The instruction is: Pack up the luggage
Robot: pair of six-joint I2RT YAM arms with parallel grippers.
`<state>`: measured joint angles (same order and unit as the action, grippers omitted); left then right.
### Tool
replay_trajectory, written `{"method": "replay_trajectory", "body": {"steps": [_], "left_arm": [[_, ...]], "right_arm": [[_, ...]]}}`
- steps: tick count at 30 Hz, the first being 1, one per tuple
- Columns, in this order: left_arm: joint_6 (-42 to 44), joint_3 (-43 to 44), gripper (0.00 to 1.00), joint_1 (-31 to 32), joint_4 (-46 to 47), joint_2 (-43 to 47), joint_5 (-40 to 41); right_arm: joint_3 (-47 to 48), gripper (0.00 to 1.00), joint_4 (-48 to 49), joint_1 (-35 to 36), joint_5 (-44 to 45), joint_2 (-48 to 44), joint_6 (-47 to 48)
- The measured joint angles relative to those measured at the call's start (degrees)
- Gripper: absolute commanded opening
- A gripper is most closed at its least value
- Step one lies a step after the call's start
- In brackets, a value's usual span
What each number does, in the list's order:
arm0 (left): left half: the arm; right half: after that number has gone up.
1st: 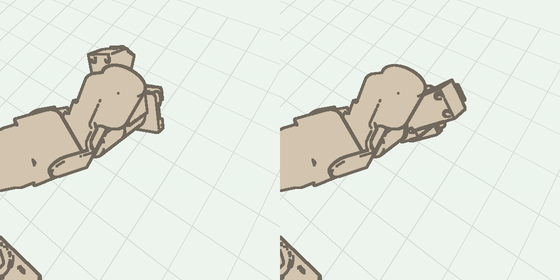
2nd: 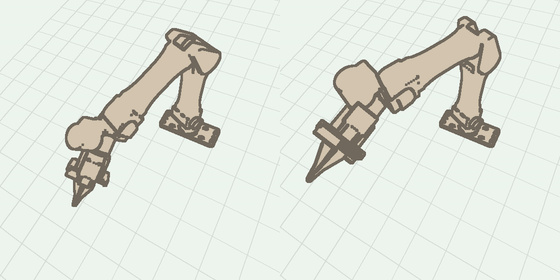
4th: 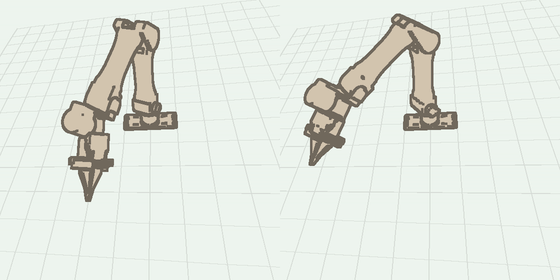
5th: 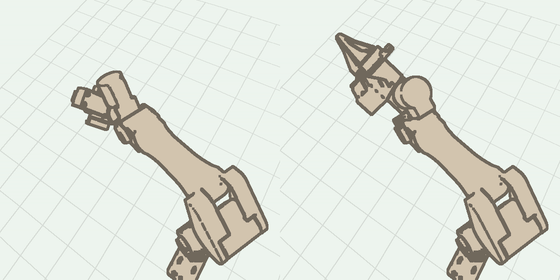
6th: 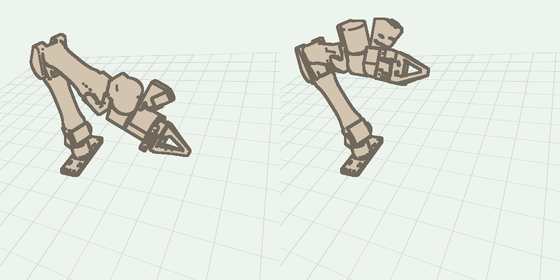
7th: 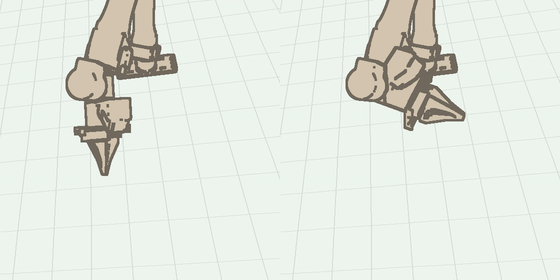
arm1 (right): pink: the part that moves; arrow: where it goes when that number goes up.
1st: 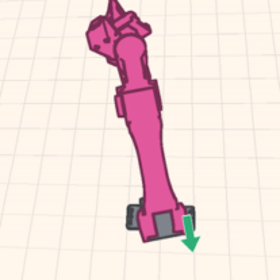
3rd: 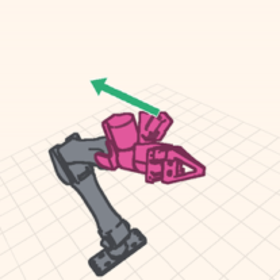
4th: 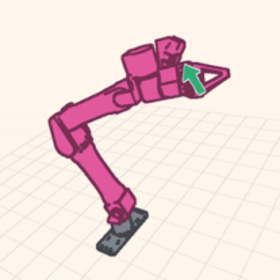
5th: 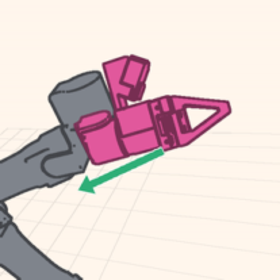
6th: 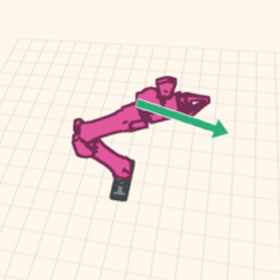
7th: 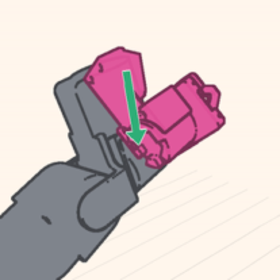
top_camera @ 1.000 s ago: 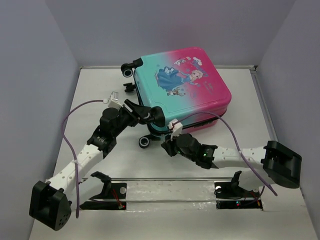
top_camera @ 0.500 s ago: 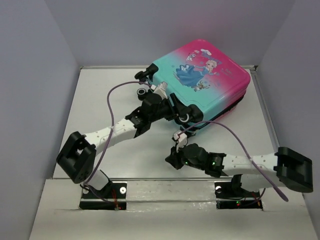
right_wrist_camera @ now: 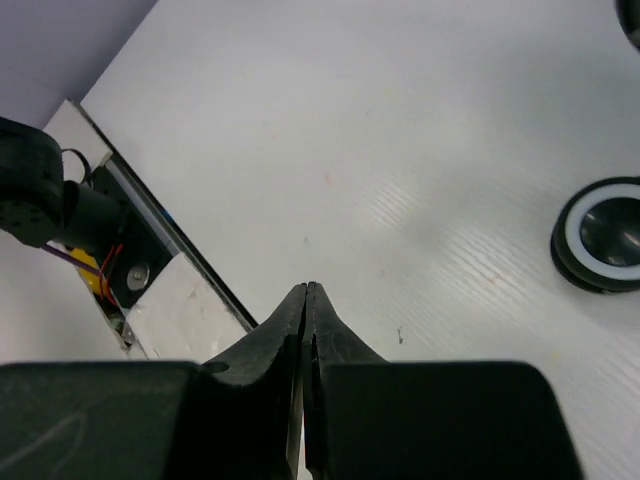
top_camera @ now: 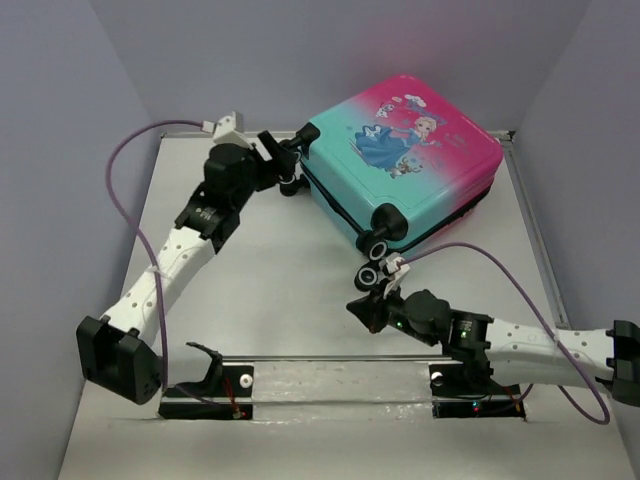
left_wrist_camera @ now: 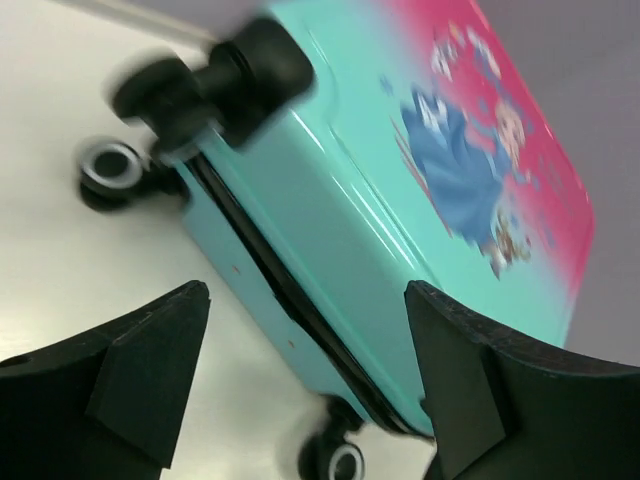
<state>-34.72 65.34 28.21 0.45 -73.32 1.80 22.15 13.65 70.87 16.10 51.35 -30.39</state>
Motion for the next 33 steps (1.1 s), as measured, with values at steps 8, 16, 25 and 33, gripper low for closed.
{"method": "replay_trajectory", "body": {"steps": [8,16,25,33], "left_arm": [[15.1,9.5,0.76,-15.4,0.0,-6.0,-0.4],[35.2,11.4,0.89,-16.4,0.5,-20.7,-13.5],[44.1,24.7,0.91,-16.3,-1.8,-29.2,-25.0],[47.6,33.1,0.75,-14.7,-5.6,-37.3,-29.2]], "right_arm": [[-0.3,0.08,-10.9,0.0,6.5,-8.3,-1.2],[0.7,0.33,-14.8,0.0,7.3,-9.7,-1.0],[0.7,0.35,-16.8,0.0,7.6,-9.8,-0.9],[0.7,0.44,-18.2,0.0,9.0,-9.9,-0.9]]}}
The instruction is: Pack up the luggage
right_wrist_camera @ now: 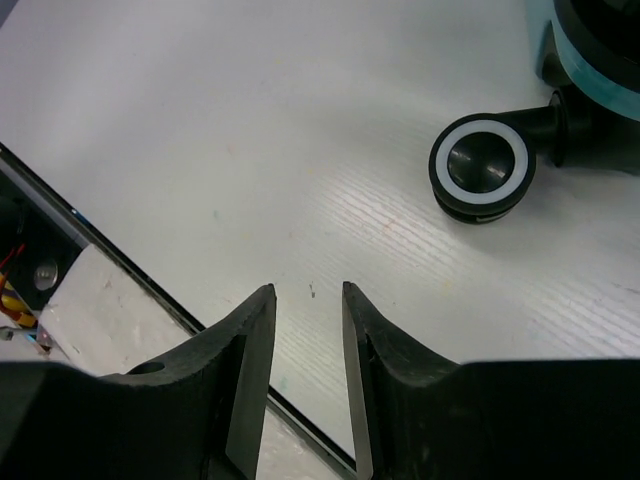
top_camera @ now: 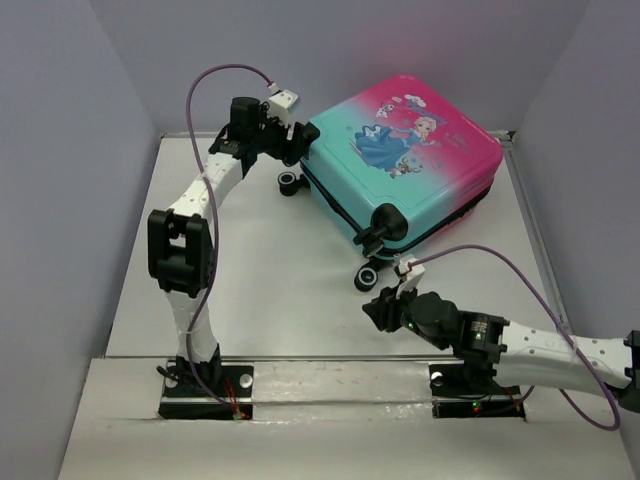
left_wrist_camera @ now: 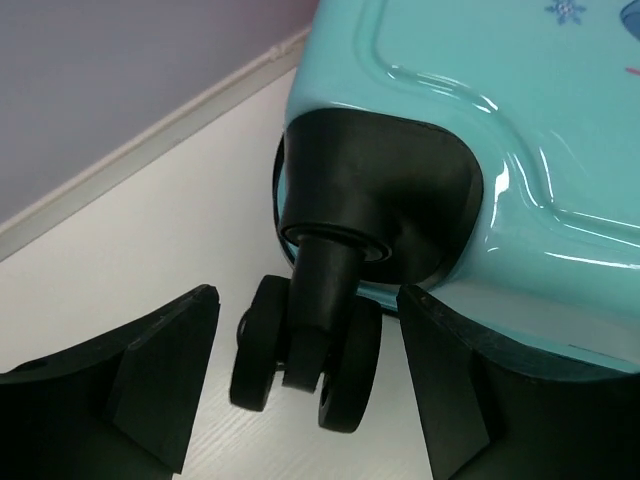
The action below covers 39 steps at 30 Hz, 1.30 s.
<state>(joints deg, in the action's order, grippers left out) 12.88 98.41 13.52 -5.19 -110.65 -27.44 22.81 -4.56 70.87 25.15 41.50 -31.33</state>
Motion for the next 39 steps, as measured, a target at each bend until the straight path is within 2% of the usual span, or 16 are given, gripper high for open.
{"method": "replay_trajectory", "body": {"steps": [3,4,5,7,8,9,11,14,19,24,31,36,39], "left_arm": [[1.1,1.6,0.66,1.6,-1.9,-2.8,0.7],[1.4,1.9,0.55,1.9,-2.5,-3.5,1.2],[1.5,2.1,0.51,2.1,-2.8,-3.8,1.4],[2.3,2.9,0.21,2.1,-3.3,-4.3,1.6],[3.6,3.4,0.11,2.1,-4.0,-4.3,0.9],[3.7,3.6,0.06,2.2,-4.4,-4.3,1.0],[3.8,3.7,0.06,2.5,-4.5,-4.3,2.0],[3.2,2.1,0.06,2.8,-3.0,-3.7,3.8],[0.0,-10.5,0.06,3.2,8.0,2.9,8.0],[-7.2,-21.8,0.06,4.1,10.9,11.7,13.6],[-17.3,-29.9,0.06,3.8,4.6,24.1,20.2],[-22.1,-34.8,0.06,3.0,-5.6,35.3,23.6],[-23.7,-35.2,0.27,2.8,-10.5,39.7,24.7]], "right_arm": [[0.0,0.46,-1.4,0.0,0.9,-1.7,-0.4],[0.0,0.47,-1.7,0.0,1.1,-2.4,-0.4],[0.0,0.47,-2.1,0.0,1.7,-3.5,-0.7],[0.0,0.47,-3.2,-0.3,2.6,-5.0,-1.1],[0.0,0.47,-3.9,-0.6,3.0,-5.4,-1.3],[0.1,0.47,-4.5,-0.9,3.3,-5.7,-1.5],[0.1,0.47,-5.6,-2.4,3.4,-5.9,-1.7],[0.3,0.46,-7.3,-8.3,2.3,-5.7,-1.9],[1.9,0.46,-7.5,-24.1,-4.0,-3.5,-0.3],[5.7,0.46,-6.4,-34.9,-11.3,1.3,2.5],[6.4,0.44,-1.0,-40.2,-19.9,5.8,7.9],[6.5,0.43,3.4,-43.6,-27.2,8.1,10.4],[6.4,0.44,5.8,-45.3,-30.9,8.8,10.7]]}}
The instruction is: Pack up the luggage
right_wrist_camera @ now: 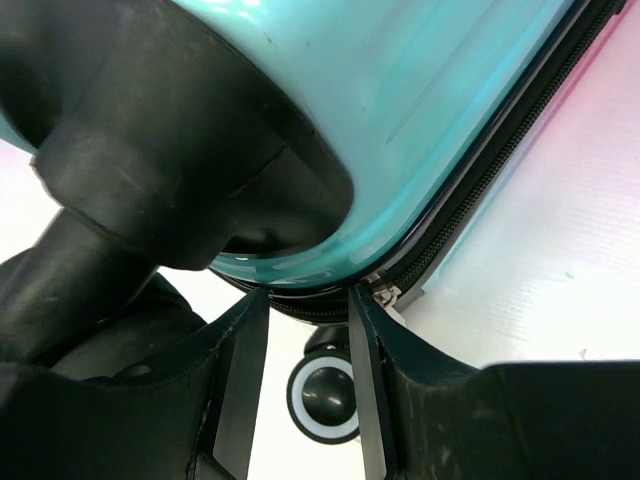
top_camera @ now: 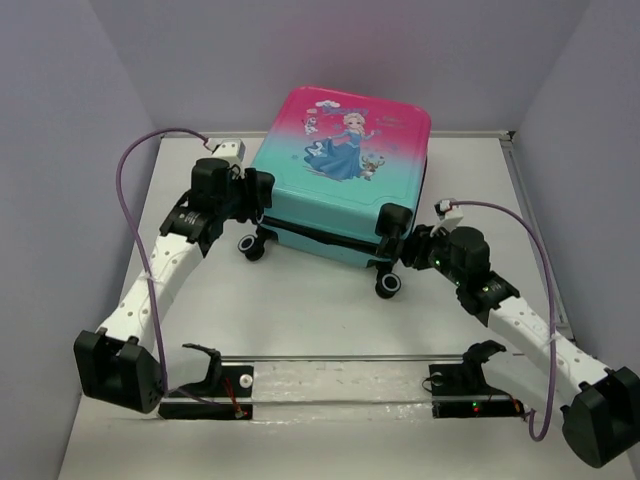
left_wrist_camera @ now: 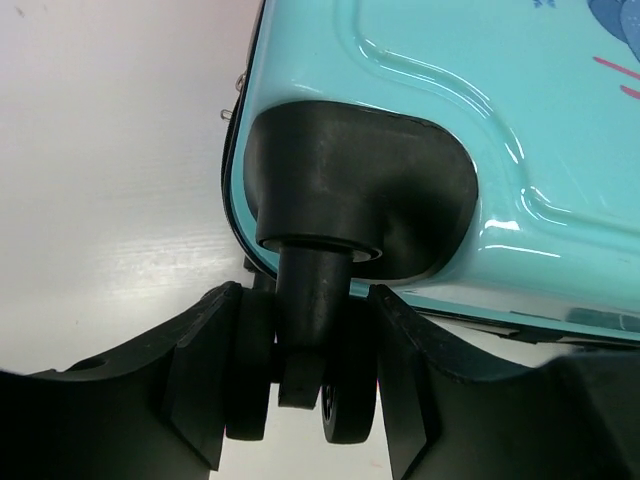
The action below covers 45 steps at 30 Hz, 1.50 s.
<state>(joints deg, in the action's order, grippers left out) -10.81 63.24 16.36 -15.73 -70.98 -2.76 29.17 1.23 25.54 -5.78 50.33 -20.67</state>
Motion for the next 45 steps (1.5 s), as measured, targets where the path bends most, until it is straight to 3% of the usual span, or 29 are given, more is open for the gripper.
{"method": "replay_trajectory", "body": {"steps": [1,4,6,12,15,21,26,32,35,36,37,41,45], "left_arm": [[-0.3,0.0,0.51,0.0,-1.8,1.6,0.4],[-1.2,0.0,0.88,0.0,-4.6,3.3,2.0],[-2.0,0.7,0.93,0.0,-4.3,3.9,4.0],[-4.5,11.6,0.87,0.3,-0.7,9.1,7.7],[-5.4,15.7,0.82,4.1,2.6,12.3,8.4],[-9.4,10.7,0.86,26.0,7.6,13.7,6.9],[-13.3,3.7,0.94,37.7,9.4,0.9,4.8],[-15.3,1.2,0.99,40.1,9.0,-8.8,2.3],[-15.4,3.0,0.99,40.2,10.2,-10.9,1.1],[-15.4,3.7,0.99,40.2,10.4,-11.5,0.8],[-15.4,4.8,0.99,40.2,10.9,-12.7,0.1],[-15.5,7.8,0.99,40.5,13.4,-16.8,-1.5],[-15.8,8.0,0.98,40.7,13.9,-18.7,-3.1]], "right_arm": [[-0.3,0.44,1.1,-0.4,-0.9,-0.1,0.0],[-2.9,0.44,5.0,-0.7,-2.1,-1.4,-0.6],[-5.7,0.44,7.1,-0.8,-2.3,-3.7,-1.3],[-11.5,0.40,8.8,-0.8,-2.1,-10.8,-3.4],[-13.2,0.39,9.7,-0.8,-1.0,-11.2,-4.5],[-14.0,0.47,9.9,-0.8,2.8,-7.5,-4.6],[-14.0,0.53,12.3,-1.7,4.3,-3.1,-2.1],[-14.0,0.59,18.4,-4.8,2.4,3.3,1.0],[-14.1,0.44,21.4,-7.5,-0.7,6.0,1.9],[-14.2,0.44,22.7,-8.4,-2.1,7.0,2.2],[-14.2,0.35,24.6,-9.0,-3.8,8.3,2.6],[-14.2,0.26,29.3,-9.7,-8.0,12.6,3.1],[-14.2,0.27,30.8,-9.9,-10.3,14.2,3.5]]}}
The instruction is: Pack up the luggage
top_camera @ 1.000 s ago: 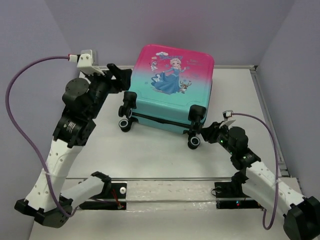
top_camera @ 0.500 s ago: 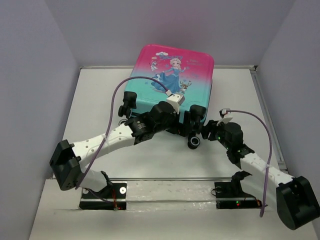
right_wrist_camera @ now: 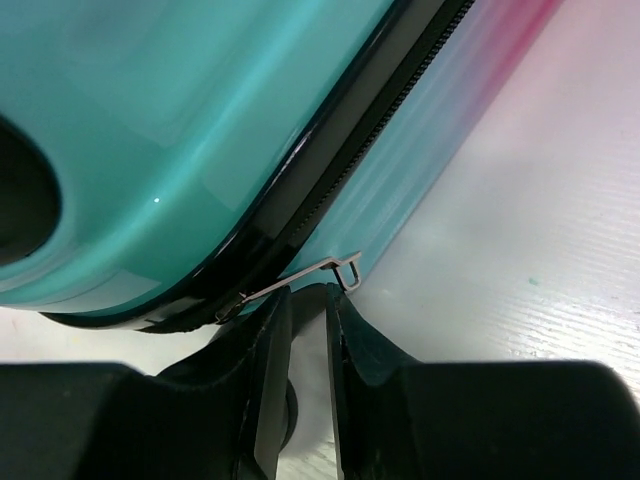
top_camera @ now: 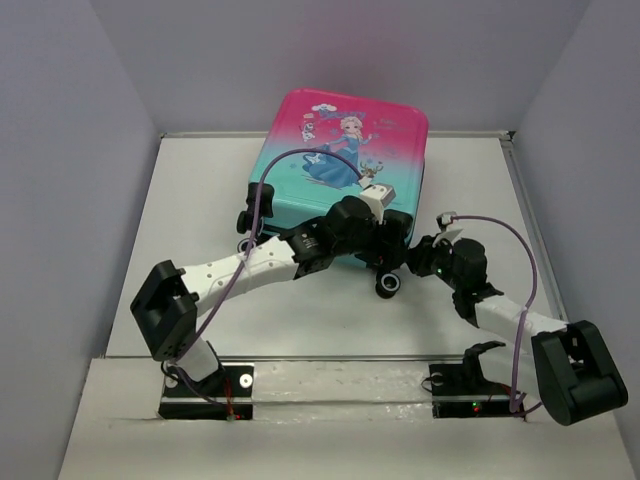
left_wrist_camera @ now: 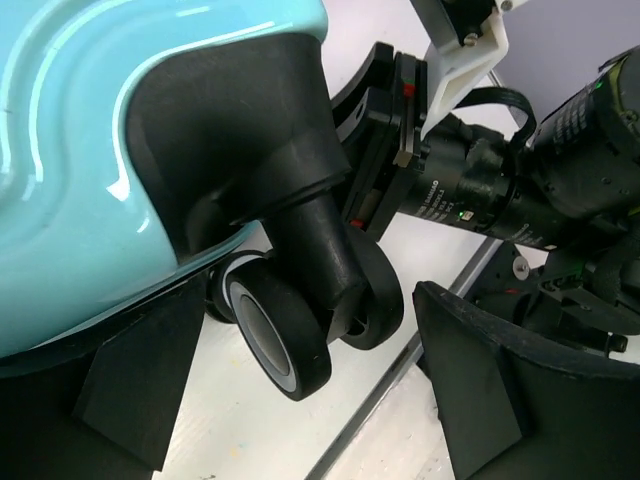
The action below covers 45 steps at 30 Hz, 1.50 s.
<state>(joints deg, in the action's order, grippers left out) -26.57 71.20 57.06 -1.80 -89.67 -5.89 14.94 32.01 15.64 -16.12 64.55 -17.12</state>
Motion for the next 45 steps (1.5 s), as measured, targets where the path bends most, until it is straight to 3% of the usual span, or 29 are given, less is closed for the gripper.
{"method": "replay_trajectory", "body": {"steps": [5,18,21,27,29,34,37,39,45], "left_arm": [[0.4,0.4,0.97,0.8,-1.1,-1.0,1.6],[1.2,0.6,0.89,3.3,-4.1,-1.1,7.8],[1.2,0.8,0.85,3.3,-4.3,-1.1,7.8],[1.5,2.7,0.68,2.9,-4.4,-2.8,8.6],[1.6,3.0,0.58,2.8,-4.1,-3.2,9.0],[1.6,3.0,0.27,2.8,-3.6,-3.3,9.3],[1.6,3.0,0.13,2.8,-3.5,-3.3,9.4],[1.6,3.0,0.10,2.8,-3.1,-3.3,9.6],[1.7,3.0,0.06,2.8,-3.1,-2.7,10.3]], "right_arm": [[0.0,0.51,-1.8,-0.3,-0.7,-1.1,1.0],[-0.2,0.52,-7.8,-0.2,0.1,-9.1,1.3],[0.0,0.41,-7.1,-0.2,-0.3,-8.4,1.9],[3.8,0.42,-4.3,-0.3,-3.5,-1.1,3.9],[4.0,0.41,-3.4,-0.3,-3.8,0.4,4.5],[3.9,0.26,-1.7,-0.2,-4.7,2.0,4.6],[3.6,0.23,0.2,-0.2,-5.5,3.3,4.0],[2.9,0.11,2.2,-0.2,-5.7,4.3,3.4],[2.4,0.07,3.6,-0.2,-5.2,4.5,2.2]]}}
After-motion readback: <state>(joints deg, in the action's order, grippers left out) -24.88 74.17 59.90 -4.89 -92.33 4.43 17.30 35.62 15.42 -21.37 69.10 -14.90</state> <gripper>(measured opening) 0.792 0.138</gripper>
